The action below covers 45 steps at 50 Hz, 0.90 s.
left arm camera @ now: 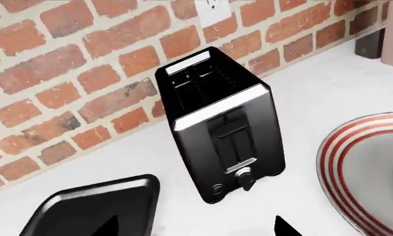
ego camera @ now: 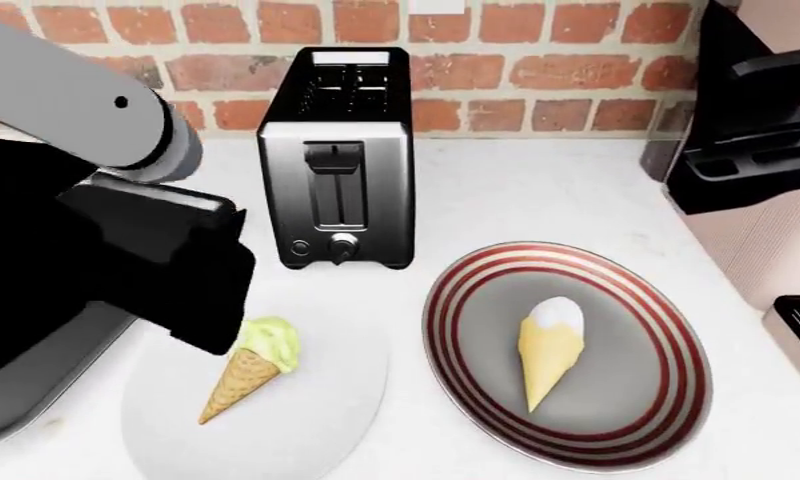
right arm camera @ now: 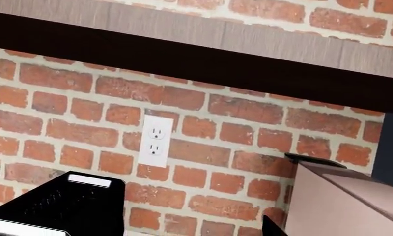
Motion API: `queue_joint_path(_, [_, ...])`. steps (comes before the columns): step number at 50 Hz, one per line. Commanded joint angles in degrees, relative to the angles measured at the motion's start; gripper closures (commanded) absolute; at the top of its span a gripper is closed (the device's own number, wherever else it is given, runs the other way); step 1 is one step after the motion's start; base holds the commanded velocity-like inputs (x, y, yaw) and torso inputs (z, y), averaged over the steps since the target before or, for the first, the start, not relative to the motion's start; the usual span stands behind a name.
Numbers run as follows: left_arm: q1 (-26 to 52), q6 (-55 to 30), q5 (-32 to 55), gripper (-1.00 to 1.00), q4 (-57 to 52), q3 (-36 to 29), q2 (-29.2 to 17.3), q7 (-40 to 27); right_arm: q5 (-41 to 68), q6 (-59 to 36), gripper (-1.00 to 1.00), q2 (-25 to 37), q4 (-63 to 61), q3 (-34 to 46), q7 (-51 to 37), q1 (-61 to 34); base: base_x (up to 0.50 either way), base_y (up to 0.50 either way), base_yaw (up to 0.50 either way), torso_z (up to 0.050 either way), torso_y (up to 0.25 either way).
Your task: Move the dessert items from the plate to the tray.
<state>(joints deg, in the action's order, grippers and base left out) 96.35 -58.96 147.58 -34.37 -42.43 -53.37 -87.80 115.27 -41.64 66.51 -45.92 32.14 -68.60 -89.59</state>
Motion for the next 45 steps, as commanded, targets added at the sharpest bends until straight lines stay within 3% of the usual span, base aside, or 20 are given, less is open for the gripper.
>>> queue_joint_path(1, [4.2,-1.2,7.4,-1.00,3.6,-11.0,0.4,1.5,0.6,-0.7,-1.00,0.7,0.1,-0.1,0.2,-0.3,0.00,0.00,0.00,0.000,0.000])
queue_joint_path(29, [0.8,-9.4,8.4,-1.00,9.4,-19.5,3.4,8.3,0.0,-0.8,-1.00,1.7,-0.3,-0.3,0.9,1.1,0.00,0.00,0.00,0.000,0.000])
queue_joint_path(45, [-4.8,-14.9,0.4,-1.00,15.8,-17.0,5.1,15.6,-1.2,-0.5,-1.00,2.1,-0.7,-0.2,1.3,3.0,0.00,0.00,0.00,0.000,0.000])
